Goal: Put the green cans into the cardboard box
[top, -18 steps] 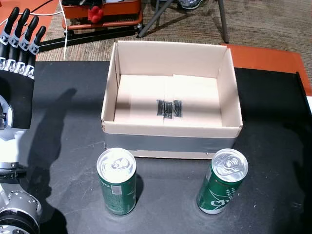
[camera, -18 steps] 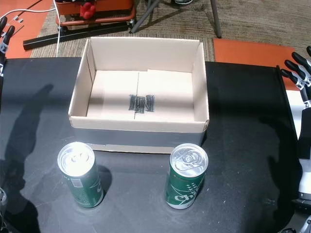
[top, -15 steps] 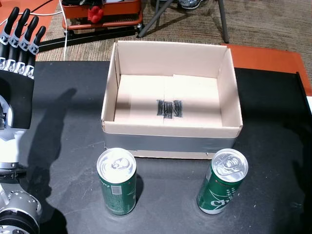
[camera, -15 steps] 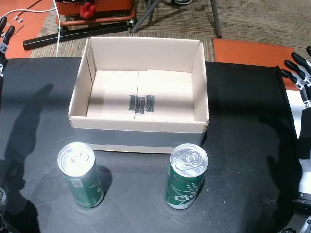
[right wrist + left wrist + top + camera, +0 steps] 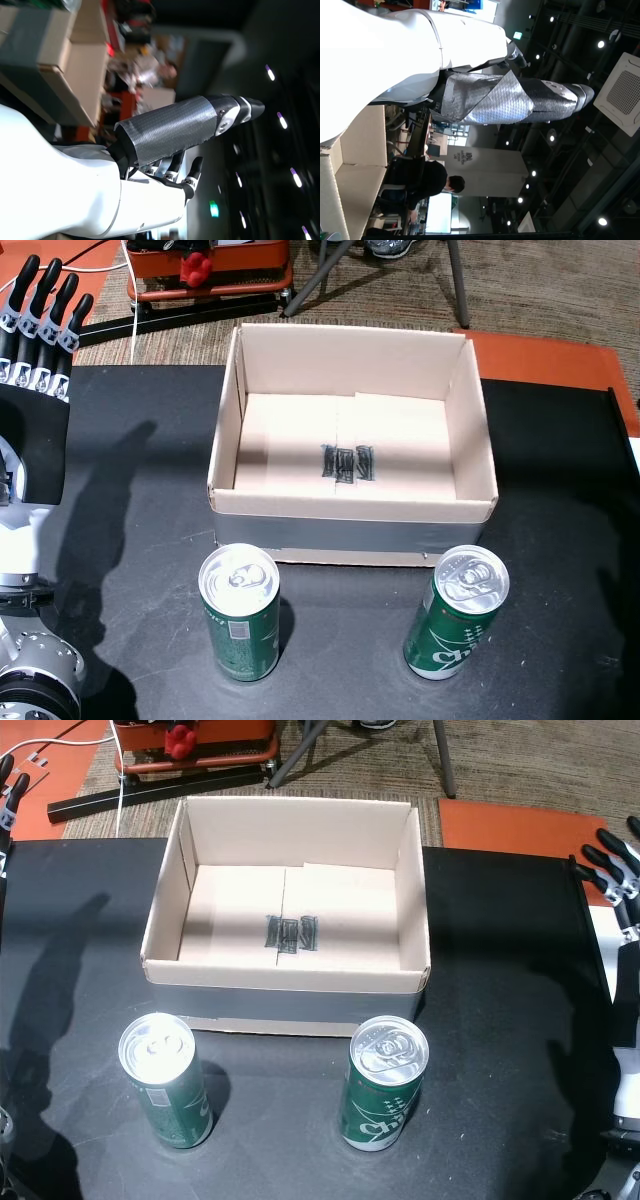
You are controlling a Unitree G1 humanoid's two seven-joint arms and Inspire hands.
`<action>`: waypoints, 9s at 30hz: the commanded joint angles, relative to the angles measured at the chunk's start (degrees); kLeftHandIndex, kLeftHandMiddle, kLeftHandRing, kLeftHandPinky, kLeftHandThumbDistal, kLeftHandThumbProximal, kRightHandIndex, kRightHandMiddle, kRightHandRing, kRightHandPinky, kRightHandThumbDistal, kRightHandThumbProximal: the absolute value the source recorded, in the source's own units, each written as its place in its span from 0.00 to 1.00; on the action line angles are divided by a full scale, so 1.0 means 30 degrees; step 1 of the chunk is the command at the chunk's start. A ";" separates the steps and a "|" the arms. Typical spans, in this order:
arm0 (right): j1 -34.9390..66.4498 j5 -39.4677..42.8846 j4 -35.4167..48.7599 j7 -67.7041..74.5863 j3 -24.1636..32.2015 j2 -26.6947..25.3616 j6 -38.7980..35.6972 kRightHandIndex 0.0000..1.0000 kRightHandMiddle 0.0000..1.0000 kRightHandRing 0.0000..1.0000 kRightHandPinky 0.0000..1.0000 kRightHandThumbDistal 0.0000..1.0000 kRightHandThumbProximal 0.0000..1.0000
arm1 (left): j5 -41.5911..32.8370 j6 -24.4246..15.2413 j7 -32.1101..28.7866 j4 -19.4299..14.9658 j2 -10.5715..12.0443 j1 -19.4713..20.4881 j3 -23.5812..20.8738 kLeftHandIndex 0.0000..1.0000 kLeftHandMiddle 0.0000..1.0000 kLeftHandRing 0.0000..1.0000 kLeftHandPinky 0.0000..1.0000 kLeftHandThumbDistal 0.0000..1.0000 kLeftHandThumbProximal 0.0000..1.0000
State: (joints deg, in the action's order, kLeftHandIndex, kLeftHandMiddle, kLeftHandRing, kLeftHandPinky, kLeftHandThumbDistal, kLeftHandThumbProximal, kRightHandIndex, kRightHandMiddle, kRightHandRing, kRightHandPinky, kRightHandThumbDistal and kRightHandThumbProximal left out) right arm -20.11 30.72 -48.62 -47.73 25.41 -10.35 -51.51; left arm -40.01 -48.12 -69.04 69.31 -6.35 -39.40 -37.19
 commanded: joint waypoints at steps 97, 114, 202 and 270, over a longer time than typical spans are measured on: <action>0.0820 -0.6699 -0.2472 -0.0804 -0.6774 -0.1734 0.1966 0.87 0.87 0.92 1.00 1.00 0.61 | 0.0931 -0.0355 0.0600 0.0103 -0.0110 0.0395 0.0279 1.00 1.00 1.00 1.00 0.74 1.00; 0.0732 -0.6448 -0.2739 -0.1148 -0.6683 -0.1455 0.2272 0.88 0.88 0.93 1.00 1.00 0.45 | 0.1015 -0.0293 0.0715 0.0179 -0.0195 0.0340 0.0282 1.00 1.00 1.00 1.00 0.76 1.00; -0.1244 -0.9891 -0.7286 0.2952 -0.7580 -0.0268 0.3664 0.54 0.55 0.59 0.63 0.92 0.23 | 0.0403 -0.0008 0.0529 -0.0391 -0.0315 0.0213 -0.0954 1.00 1.00 1.00 1.00 0.77 1.00; -0.1665 -0.5390 0.4010 0.0302 -0.7322 -0.1344 0.2058 0.27 0.34 0.38 0.41 0.52 0.38 | 0.0642 0.0050 0.0727 0.0305 0.0055 -0.0555 -0.0715 1.00 1.00 1.00 1.00 0.81 1.00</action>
State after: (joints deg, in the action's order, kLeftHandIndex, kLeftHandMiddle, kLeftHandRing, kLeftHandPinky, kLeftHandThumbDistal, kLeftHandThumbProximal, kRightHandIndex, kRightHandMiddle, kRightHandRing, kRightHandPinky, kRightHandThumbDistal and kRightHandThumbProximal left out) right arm -24.62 13.44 -37.63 -46.68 3.16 -13.83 -45.07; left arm -38.02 -47.86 -66.78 69.45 -6.30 -40.78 -39.14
